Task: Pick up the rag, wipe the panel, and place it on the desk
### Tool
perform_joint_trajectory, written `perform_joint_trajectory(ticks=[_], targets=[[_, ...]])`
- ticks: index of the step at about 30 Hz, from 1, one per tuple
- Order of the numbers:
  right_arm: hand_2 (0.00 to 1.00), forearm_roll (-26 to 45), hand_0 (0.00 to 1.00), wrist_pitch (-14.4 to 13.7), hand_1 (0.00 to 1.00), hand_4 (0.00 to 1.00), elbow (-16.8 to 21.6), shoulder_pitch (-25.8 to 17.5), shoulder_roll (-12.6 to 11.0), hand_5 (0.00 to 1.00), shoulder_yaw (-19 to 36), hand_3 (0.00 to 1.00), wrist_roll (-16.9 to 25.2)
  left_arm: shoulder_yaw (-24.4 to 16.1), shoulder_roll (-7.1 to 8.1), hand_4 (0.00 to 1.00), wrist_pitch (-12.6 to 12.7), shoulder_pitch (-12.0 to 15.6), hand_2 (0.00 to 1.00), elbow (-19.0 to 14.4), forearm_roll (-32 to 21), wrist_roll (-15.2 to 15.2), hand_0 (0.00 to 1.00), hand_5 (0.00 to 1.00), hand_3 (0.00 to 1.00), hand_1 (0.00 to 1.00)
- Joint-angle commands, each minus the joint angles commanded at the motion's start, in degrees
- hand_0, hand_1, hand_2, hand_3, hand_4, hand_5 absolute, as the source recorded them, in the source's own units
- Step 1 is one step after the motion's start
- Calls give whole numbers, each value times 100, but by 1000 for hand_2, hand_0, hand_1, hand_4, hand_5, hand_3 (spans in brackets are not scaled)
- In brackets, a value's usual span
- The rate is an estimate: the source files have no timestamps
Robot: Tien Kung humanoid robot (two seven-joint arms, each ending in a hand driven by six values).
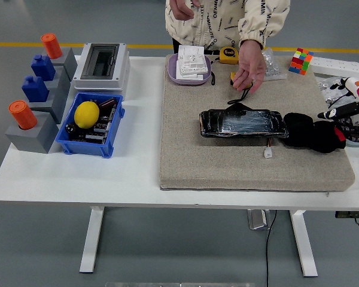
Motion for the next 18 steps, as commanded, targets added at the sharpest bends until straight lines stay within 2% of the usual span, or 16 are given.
perform_joint_trajectory(ticks=[18], targets=[[810,-5,761,7,720,998,68,-48,-15,552,72,820,-38,-7,-7,692,-1,-23,767,0,11,2,725,582,626,716]])
